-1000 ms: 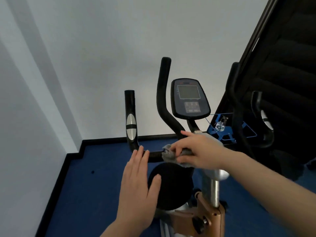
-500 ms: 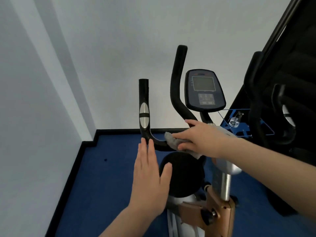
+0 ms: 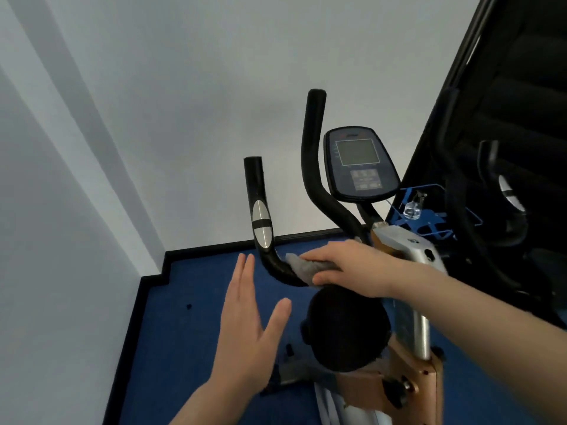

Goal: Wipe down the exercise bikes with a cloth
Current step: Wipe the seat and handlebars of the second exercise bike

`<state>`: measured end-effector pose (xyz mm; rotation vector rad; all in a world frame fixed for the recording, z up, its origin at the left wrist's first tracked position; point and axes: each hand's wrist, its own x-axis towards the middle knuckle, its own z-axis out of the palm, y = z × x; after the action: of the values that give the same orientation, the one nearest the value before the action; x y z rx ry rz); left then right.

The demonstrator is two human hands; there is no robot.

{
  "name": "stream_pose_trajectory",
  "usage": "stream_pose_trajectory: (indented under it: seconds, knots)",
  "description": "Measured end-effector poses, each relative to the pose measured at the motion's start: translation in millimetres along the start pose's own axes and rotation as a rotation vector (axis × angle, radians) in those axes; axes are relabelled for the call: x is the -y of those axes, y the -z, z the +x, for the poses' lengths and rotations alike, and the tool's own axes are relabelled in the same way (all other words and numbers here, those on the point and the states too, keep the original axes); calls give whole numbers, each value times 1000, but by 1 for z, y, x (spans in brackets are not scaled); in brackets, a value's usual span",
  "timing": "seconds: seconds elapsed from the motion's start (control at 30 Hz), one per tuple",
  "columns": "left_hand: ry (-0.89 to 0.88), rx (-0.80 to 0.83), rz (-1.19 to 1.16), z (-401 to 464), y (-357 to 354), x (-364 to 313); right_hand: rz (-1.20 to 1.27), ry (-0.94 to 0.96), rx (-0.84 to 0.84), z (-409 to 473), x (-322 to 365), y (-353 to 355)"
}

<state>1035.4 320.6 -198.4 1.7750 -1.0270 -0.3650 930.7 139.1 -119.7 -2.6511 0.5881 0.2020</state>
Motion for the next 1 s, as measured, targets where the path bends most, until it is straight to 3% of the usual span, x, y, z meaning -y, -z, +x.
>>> stream_pose_trajectory:
  seconds: [0.33,0.5,0.67,0.87,1.0]
  knots:
    - [-24,-59,-43,76,47,26,-52,-146,-125,41,64,-25]
    - [-73,-17,-115,113,49,21,5,-352,-426,39,88,-54]
    - [-163,58,-156,149,54,19,-172,-382,-392,38,96,-57]
    - [-222,122,-249,181,62,15,110,-579,-427,70,107,-42]
    - [-239,178,-304,193,64,9,231,-613,-544,94,112,-29]
